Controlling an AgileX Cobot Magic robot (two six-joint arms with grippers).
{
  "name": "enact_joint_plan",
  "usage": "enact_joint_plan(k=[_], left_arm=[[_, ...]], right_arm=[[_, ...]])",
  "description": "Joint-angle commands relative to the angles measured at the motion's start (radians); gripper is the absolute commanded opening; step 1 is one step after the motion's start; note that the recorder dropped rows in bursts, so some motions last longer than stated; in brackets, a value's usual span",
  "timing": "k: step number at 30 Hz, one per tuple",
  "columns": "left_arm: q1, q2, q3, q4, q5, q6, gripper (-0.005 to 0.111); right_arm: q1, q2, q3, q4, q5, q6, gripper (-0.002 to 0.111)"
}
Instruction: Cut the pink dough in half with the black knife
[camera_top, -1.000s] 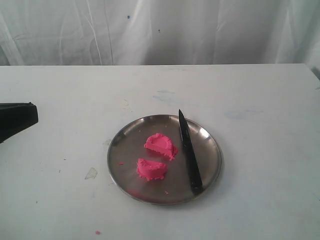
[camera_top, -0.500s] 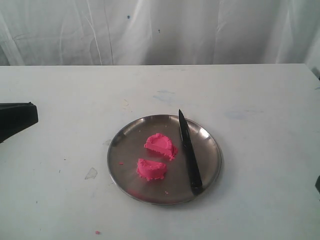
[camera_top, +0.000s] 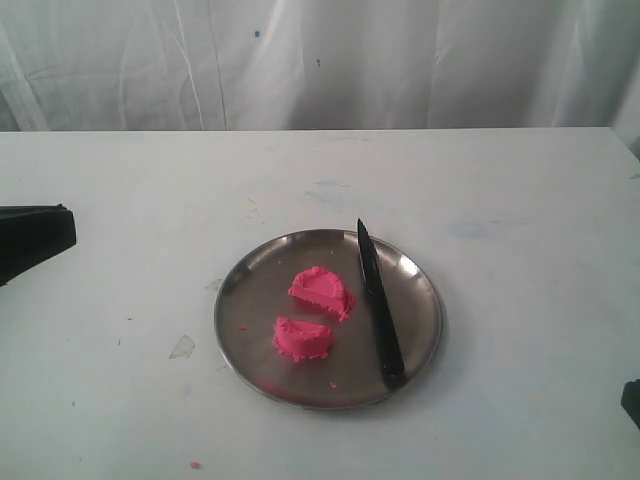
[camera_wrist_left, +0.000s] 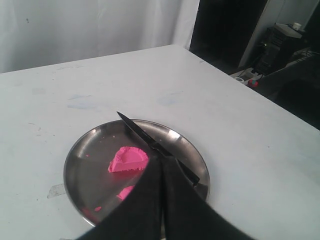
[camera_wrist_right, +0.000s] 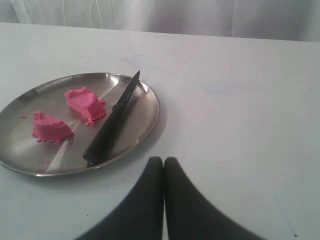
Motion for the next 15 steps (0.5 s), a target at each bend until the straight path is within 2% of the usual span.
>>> enact_joint_plan(k=[1,10,13,15], left_arm=[[0.004,-0.007,0.003,-0.016,0.011,-0.006,0.000],[0.004,-0.064,0.003,-0.012,0.010,0.023,0.000],[0.000,-0.092,0.024,-0.012,-0.070,0.034,0.000],[0.000,-0.120,0.028,0.080,-0.081,-0.032,0.000]], right_arm=[[-0.002,-0.004,0.007,-0.010,-0.006,0.000,0.000],[-0.002,-0.004,0.007,-0.010,-0.006,0.000,0.000],[-0.002,-0.004,0.007,-0.010,-0.006,0.000,0.000],[-0.002,-0.004,0.007,-0.010,-0.006,0.000,0.000]])
